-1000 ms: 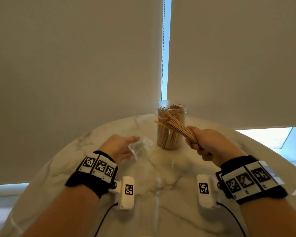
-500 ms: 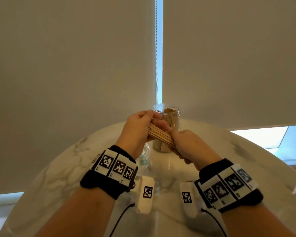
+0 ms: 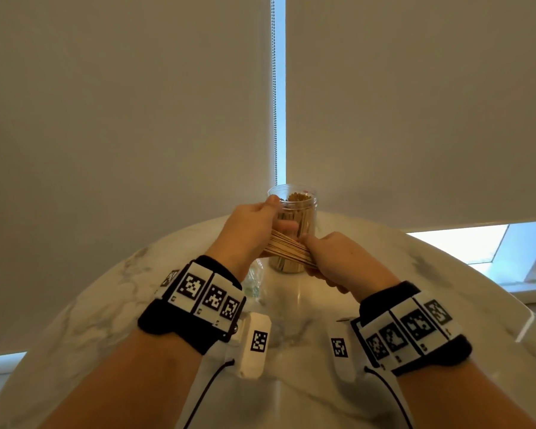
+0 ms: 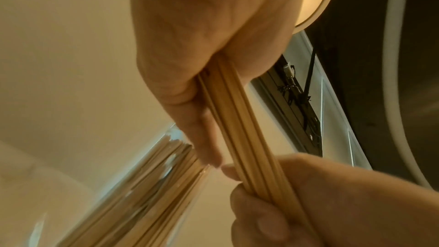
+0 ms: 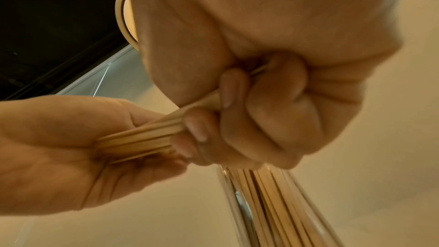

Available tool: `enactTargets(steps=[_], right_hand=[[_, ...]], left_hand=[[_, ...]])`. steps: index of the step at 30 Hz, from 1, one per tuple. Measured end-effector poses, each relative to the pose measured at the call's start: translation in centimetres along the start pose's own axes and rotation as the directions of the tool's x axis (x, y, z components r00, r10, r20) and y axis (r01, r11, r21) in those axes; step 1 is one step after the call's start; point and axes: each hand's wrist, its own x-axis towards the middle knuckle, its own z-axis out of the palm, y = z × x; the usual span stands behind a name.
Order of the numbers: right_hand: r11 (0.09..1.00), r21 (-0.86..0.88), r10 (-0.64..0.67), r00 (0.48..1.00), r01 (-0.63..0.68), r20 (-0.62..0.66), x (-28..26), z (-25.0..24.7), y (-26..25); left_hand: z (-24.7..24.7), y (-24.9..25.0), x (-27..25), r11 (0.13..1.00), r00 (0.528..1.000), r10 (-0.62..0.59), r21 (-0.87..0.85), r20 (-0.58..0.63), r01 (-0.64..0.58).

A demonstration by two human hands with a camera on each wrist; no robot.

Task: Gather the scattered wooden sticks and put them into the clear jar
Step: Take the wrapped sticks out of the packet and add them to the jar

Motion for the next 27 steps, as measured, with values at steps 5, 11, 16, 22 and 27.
enactTargets(steps=[5,11,16,22,27], right_hand=[[0.999,-0.028,-0.042,0.993,0.039,-0.107,0.4,-0.5,0.0],[1.0,-0.028,0.007,0.993,-0.011,-0.114,0.9,-1.0,0.7],[1.0,-0.014,0.016,0.989,-0.018,-0.145,0.9,-1.5,1.1],[0.959,0.233,-0.113,0.974,0.158,-0.196,0.5,-2.9,0.4],[0.945,-0.154,-0.327,0.845,0.289,-0.422,-0.4,-2.0,-0.3]], left_hand=[[-0.8,1.0,0.0,0.999,0.998,-0.034,-0.036,-0.053,0.032],[0.7,-0.6,-0.8,0.998,0.995,-0.059,0.033,0.082,0.056],[1.0,-1.0,-0.8,0.983,0.988,0.116,0.132,0.101,-0.129],[0.1,-1.3,0.0,0.997,0.998,0.062,-0.051,-0.029,-0.063],[0.4,-0.7,-0.1,0.962,0.991,-0.113,-0.242,0.077,0.129]])
